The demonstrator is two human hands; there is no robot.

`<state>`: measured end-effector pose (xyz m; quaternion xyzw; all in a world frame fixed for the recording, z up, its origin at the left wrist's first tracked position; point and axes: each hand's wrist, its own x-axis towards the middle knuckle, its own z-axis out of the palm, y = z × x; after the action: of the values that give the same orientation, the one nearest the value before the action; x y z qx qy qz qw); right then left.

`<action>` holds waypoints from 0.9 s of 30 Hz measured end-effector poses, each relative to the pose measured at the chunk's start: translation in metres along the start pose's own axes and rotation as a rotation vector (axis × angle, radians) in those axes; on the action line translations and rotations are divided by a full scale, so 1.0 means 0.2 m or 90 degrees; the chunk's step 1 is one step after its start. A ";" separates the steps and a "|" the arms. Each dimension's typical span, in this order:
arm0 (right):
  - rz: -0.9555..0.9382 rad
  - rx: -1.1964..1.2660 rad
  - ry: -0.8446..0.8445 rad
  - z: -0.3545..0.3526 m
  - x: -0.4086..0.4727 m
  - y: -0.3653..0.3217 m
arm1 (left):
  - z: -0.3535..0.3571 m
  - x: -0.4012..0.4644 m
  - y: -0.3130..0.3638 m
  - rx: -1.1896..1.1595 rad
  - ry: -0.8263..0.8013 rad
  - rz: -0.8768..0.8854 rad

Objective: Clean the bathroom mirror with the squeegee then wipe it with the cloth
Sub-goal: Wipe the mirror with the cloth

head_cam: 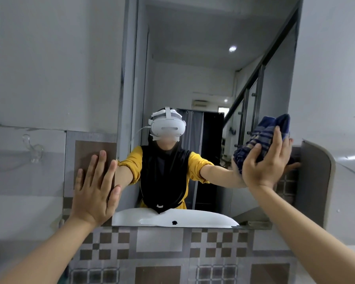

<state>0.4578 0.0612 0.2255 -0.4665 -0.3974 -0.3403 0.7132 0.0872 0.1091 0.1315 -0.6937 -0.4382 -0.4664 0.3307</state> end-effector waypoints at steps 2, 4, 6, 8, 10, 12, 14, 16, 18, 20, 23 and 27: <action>-0.007 -0.020 -0.008 0.01 -0.08 -0.04 | -0.01 0.00 0.00 0.005 -0.022 0.003; -0.012 -0.054 -0.025 0.04 -0.17 -0.09 | -0.03 0.00 0.00 0.006 -0.045 0.004; -0.007 -0.076 -0.039 0.08 -0.25 -0.17 | -0.05 0.00 0.00 -0.001 -0.070 -0.002; -0.037 -0.073 -0.054 0.12 -0.31 -0.26 | -0.07 0.00 -0.01 -0.007 -0.094 -0.005; -0.092 -0.062 -0.074 0.16 -0.36 -0.36 | -0.10 0.00 -0.02 -0.009 -0.118 0.001; -0.130 -0.050 -0.093 0.20 -0.41 -0.47 | -0.11 0.01 -0.05 -0.010 -0.143 0.015; -0.143 -0.032 -0.114 0.24 -0.44 -0.58 | -0.13 0.01 -0.09 -0.003 -0.160 0.037; -0.169 -0.029 -0.126 0.27 -0.48 -0.68 | -0.16 0.02 -0.13 0.017 -0.174 0.051; -0.217 -0.033 -0.134 0.30 -0.52 -0.74 | -0.17 0.02 -0.17 0.038 -0.181 0.048; -0.272 -0.025 -0.152 0.32 -0.59 -0.79 | -0.17 0.02 -0.19 0.039 -0.182 0.046; -0.364 -0.015 -0.186 0.34 -0.70 -0.85 | -0.16 0.01 -0.19 0.020 -0.171 0.046; -0.443 -0.030 -0.218 0.35 -0.77 -0.85 | -0.17 0.01 -0.19 0.022 -0.171 0.059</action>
<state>0.2259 0.0869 0.1740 -0.3704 -0.6372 -0.4881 0.4675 0.0412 0.0947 0.1462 -0.7634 -0.4541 -0.3461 0.3021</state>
